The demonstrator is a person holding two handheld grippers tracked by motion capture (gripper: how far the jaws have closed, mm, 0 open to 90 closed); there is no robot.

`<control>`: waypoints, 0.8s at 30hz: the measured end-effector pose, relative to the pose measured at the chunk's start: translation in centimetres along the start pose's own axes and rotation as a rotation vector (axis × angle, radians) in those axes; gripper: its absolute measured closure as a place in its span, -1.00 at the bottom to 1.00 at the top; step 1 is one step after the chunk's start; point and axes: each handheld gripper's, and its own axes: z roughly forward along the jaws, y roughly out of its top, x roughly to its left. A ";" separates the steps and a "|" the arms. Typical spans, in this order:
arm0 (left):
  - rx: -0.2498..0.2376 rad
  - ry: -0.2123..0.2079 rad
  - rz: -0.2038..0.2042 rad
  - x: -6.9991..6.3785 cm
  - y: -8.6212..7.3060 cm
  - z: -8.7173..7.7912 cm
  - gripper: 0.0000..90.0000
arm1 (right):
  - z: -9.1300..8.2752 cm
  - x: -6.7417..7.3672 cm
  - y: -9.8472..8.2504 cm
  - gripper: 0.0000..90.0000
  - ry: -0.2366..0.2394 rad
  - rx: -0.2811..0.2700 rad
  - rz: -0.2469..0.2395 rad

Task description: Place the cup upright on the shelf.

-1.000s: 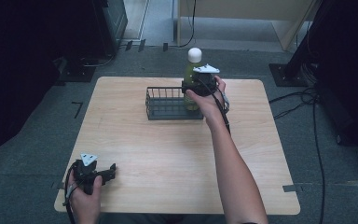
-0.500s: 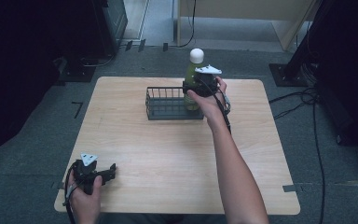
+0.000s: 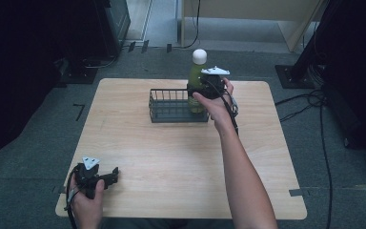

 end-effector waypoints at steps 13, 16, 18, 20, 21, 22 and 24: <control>0.000 0.000 0.000 0.0 0.0 0.0 -1.00 | -1.2 -0.3 -0.4 -1.00 0.012 0.013 -0.011; 0.000 0.000 0.000 0.0 0.0 0.0 -1.00 | -1.5 -0.3 -0.6 -1.00 0.015 0.017 -0.012; 0.000 0.000 0.000 0.0 0.0 0.0 -1.00 | -2.0 -0.4 -0.9 -1.00 0.019 0.020 -0.010; 0.000 0.000 0.000 0.0 0.0 0.0 -1.00 | -2.1 -0.4 -1.1 -1.00 0.022 0.019 -0.007; 0.000 0.000 0.000 0.0 0.0 0.0 -1.00 | -2.3 -0.5 -1.2 -1.00 0.023 0.017 -0.009; 0.000 0.000 0.000 0.0 0.0 0.0 -1.00 | -2.5 -0.6 -1.3 -1.00 0.023 0.016 -0.010; 0.000 0.000 0.000 0.0 0.0 0.0 -1.00 | -2.9 -0.7 -1.6 -1.00 0.021 0.013 -0.011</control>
